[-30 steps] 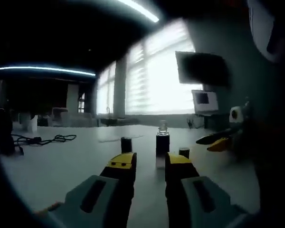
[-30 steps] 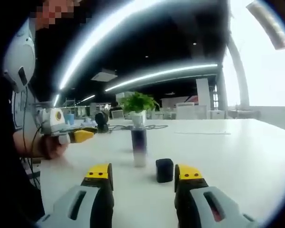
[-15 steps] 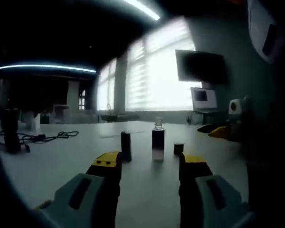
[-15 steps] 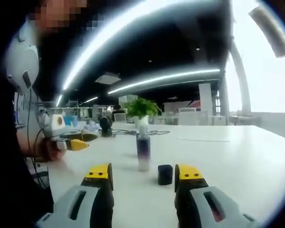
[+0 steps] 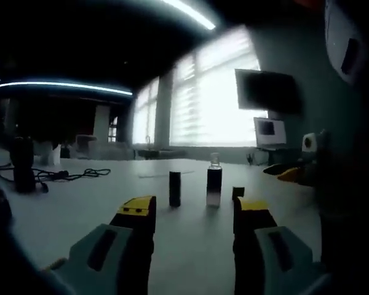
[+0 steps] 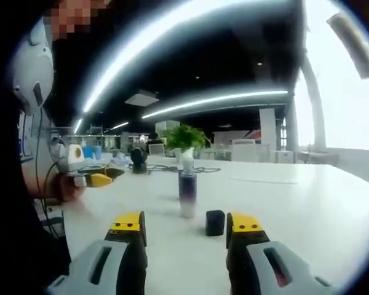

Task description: Pick up cosmetic bottle twist off cap place on table pick up cap screw tight cap place on table

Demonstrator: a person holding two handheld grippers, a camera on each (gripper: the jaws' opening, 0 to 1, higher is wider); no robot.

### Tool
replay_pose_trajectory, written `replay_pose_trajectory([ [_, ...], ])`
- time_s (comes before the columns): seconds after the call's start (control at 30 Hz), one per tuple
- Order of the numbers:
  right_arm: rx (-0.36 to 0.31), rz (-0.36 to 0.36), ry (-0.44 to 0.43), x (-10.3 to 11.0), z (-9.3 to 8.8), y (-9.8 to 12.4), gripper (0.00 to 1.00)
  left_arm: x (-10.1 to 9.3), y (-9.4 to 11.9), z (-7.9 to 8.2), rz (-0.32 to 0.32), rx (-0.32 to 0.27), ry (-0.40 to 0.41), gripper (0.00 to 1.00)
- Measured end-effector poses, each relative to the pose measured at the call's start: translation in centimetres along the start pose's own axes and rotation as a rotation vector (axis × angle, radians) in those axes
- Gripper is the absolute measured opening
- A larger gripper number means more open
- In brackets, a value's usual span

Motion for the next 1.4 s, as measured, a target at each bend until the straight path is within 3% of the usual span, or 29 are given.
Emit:
replay_pose_trajectory([
  [0.5, 0.012, -0.002, -0.037, -1.2, -1.6, -1.0, 0.42, -0.1, -1.7, 0.0, 0.005, -0.005, -0.003, 0.39],
  [0.6, 0.008, -0.012, -0.04, -1.2, -1.5, -1.1, 0.42, -0.2, -2.8, 0.0, 0.002, -0.002, 0.004, 0.4],
  [0.8, 0.002, -0.006, -0.052, -1.5, -1.6, -1.4, 0.42, -1.2, -5.8, -0.6, -0.067, 0.024, -0.019, 0.4],
  [1.0, 0.008, -0.007, -0.051, -1.2, -1.6, -1.5, 0.41, -1.4, -8.4, -1.2, -0.088, 0.055, 0.011, 0.4],
  [1.4, 0.004, -0.014, -0.076, -1.6, -1.6, -1.5, 0.41, -2.8, -12.6, -1.6, -0.152, 0.035, 0.0, 0.39],
])
Point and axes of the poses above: the point that each gripper's makers call its tool centre point, and the gripper's own axes: y roughly backward along the fingers, x roughly to its left, z roughly out of its top, the point moved 6 cm from there along y, roughly backward along the fingers, and after that the axes turned 3 degrees about -z, right-handed, at the moved point
